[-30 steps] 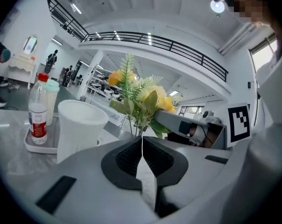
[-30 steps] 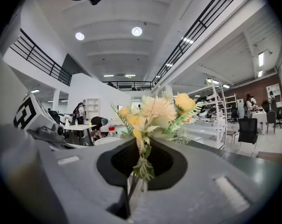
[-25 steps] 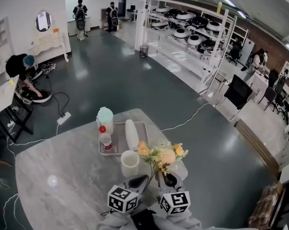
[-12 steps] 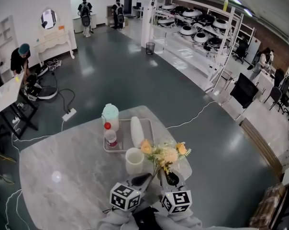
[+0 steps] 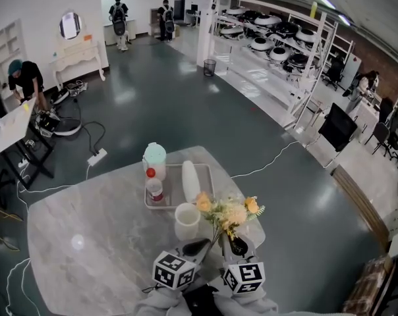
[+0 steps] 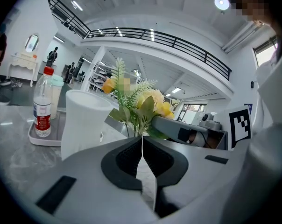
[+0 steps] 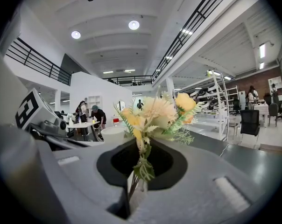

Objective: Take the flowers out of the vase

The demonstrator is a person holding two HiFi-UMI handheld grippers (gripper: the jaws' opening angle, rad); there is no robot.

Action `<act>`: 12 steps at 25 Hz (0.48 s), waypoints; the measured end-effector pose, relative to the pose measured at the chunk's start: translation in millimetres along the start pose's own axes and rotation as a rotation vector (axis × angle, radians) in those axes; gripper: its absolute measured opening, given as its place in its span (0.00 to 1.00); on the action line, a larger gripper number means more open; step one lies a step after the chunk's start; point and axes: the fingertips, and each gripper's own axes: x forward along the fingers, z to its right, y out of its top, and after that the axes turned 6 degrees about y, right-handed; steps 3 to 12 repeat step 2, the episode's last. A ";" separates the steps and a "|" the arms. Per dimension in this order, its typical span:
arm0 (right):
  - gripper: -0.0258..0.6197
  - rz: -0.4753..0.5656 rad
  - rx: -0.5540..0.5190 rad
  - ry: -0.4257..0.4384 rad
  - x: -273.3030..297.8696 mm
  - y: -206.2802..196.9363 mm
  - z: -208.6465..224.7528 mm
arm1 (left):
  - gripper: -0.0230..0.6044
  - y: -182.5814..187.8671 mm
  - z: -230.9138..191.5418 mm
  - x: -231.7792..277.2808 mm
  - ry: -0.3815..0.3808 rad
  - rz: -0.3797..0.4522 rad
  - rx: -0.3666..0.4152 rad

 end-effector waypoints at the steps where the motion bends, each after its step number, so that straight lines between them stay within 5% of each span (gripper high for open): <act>1: 0.09 0.000 -0.001 0.000 -0.3 -0.4 0.1 | 0.05 0.1 -0.2 -0.3 0.002 0.001 0.000; 12: 0.09 -0.001 -0.001 -0.001 -0.5 -0.7 0.2 | 0.05 0.2 -0.4 -0.5 0.003 0.003 0.000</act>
